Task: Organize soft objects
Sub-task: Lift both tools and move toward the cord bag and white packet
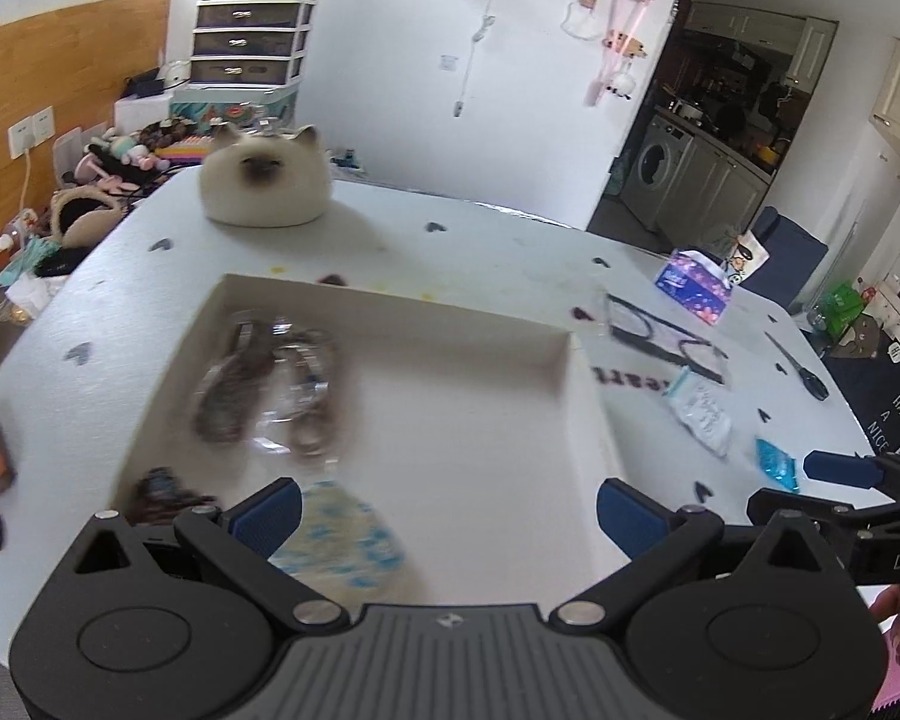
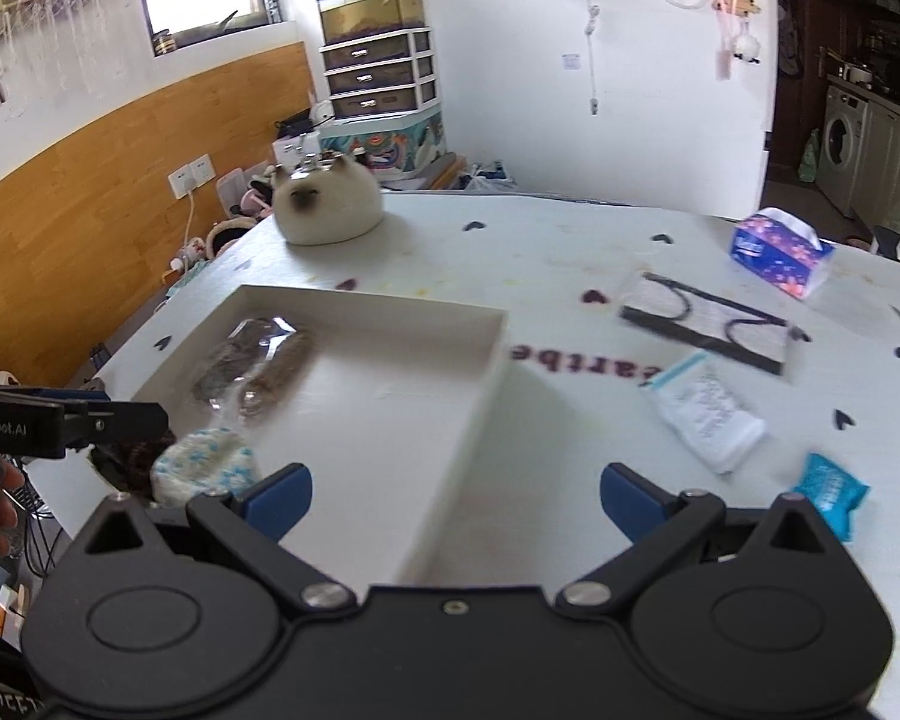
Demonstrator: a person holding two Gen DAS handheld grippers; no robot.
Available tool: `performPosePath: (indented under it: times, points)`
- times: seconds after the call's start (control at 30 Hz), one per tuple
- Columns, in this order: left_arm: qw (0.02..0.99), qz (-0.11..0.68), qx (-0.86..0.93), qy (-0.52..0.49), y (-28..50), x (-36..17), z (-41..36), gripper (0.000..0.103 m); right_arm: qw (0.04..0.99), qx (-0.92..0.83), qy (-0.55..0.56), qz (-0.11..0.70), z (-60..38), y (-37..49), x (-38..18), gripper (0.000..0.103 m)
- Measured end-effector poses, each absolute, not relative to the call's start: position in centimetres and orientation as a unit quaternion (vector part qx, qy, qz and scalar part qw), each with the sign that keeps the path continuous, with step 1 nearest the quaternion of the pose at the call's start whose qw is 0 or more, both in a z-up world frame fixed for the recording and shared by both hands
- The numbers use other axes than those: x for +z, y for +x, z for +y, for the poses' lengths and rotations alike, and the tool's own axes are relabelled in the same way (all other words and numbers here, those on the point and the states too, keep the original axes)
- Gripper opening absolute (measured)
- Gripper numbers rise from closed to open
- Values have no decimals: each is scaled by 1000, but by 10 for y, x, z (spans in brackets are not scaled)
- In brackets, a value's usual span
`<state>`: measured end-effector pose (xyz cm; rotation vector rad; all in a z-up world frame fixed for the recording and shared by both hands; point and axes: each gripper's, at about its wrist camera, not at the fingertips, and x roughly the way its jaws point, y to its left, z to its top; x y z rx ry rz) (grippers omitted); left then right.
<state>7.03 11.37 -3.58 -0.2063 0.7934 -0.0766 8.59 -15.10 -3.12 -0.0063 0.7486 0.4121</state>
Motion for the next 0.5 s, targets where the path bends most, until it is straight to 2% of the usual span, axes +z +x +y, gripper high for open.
performPosePath:
  times: [0.5]
  points:
    - [913,391,-61,-100,91,-48,-4,103,913,164,6,374,-266,88,-41,103]
